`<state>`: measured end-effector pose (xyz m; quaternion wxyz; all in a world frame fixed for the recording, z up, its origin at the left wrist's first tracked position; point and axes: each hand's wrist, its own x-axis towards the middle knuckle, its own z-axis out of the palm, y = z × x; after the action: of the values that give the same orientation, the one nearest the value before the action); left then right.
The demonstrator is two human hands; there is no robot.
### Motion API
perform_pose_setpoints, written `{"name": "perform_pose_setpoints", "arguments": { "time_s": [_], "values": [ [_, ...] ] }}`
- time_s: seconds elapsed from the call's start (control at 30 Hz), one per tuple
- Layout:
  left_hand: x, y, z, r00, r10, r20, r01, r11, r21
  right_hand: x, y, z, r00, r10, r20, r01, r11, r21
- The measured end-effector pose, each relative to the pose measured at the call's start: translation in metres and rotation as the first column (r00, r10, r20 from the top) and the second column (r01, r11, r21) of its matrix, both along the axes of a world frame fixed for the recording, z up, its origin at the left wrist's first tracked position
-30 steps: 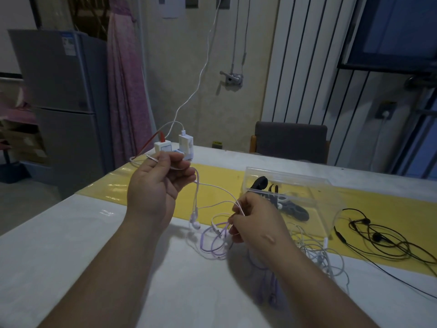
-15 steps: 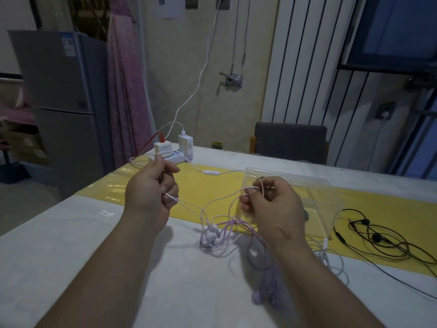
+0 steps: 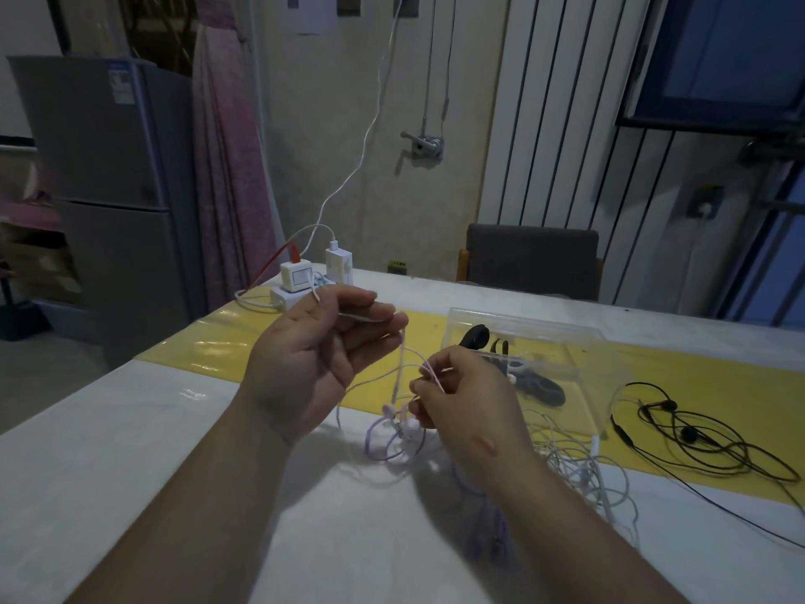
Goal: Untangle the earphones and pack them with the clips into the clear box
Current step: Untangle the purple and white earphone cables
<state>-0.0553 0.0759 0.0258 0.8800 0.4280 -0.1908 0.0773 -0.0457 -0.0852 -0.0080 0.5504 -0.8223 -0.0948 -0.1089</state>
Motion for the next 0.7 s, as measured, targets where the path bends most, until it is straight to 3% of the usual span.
{"name": "perform_pose_setpoints", "arguments": {
  "time_s": [0.17,0.27,0.43,0.57,0.7],
  "values": [
    [-0.001,0.002,0.002,0.999,0.039,-0.011,-0.040,0.999,-0.029,0.002,-0.002,-0.002,1.000,-0.023,-0.001,0.023,0.998,-0.067],
    [0.007,0.014,-0.001,0.977,0.195,-0.083,-0.199,0.979,-0.035,0.004,-0.007,0.001,0.995,-0.094,0.045,0.094,0.996,-0.003],
    [0.015,0.026,-0.008,0.791,0.582,-0.188,-0.558,0.813,0.167,0.003,-0.012,0.013,0.984,-0.159,0.073,0.130,0.942,0.309],
    [0.016,0.025,-0.008,0.654,0.730,-0.199,-0.668,0.680,0.301,0.002,-0.017,0.017,0.976,-0.202,0.079,0.164,0.927,0.338],
    [0.016,0.022,-0.007,0.717,0.678,-0.160,-0.620,0.726,0.297,0.002,-0.016,0.017,0.981,-0.180,0.077,0.144,0.927,0.347]
  ]
}}
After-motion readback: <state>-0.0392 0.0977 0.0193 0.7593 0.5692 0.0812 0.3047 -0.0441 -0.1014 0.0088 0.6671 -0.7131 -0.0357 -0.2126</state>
